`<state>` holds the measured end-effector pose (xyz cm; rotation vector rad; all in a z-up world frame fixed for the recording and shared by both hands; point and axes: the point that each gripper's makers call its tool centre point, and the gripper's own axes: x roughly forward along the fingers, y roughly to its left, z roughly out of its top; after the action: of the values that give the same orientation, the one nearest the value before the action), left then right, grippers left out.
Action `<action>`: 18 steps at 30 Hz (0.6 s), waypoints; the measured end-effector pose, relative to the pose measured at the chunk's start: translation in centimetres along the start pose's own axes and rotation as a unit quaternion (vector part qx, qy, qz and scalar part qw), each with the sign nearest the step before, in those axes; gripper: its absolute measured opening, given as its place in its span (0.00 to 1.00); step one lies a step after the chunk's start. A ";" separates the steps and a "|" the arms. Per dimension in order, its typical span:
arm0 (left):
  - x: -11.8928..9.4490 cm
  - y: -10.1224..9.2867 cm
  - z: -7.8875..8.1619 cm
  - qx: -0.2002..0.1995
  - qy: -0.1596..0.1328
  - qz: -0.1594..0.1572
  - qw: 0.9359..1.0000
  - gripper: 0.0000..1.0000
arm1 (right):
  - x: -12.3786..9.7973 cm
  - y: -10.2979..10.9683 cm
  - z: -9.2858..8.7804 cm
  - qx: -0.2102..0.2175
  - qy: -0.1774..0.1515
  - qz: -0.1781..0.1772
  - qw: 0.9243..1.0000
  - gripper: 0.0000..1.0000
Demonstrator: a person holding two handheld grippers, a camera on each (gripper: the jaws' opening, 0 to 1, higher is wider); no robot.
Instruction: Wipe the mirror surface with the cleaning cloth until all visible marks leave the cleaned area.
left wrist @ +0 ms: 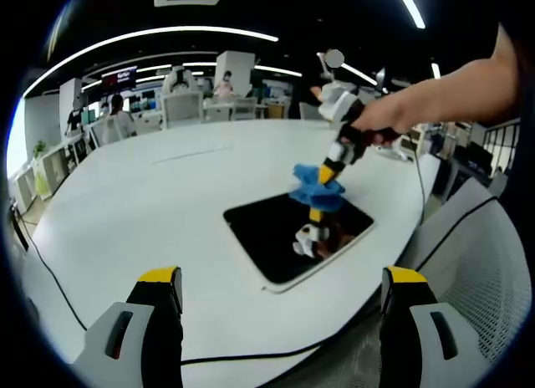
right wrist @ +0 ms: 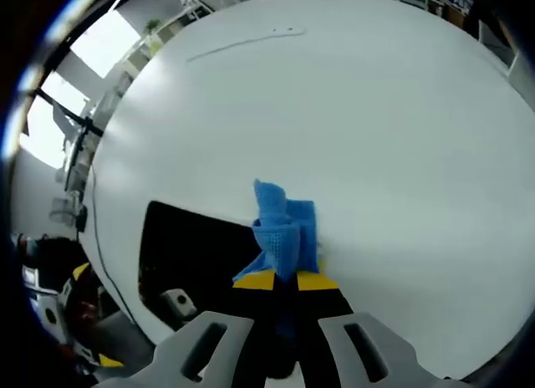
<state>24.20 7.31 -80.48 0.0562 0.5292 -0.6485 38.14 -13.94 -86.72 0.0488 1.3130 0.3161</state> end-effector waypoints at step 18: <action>0.0 -0.2 0.1 0.000 -0.003 -0.006 1.000 0.99 | 1.7 5.3 0.3 -0.028 0.015 0.010 0.999 0.01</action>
<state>24.09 7.15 -80.35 0.0506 0.5243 -0.6605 37.74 -8.35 -87.11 0.0098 1.3325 0.3707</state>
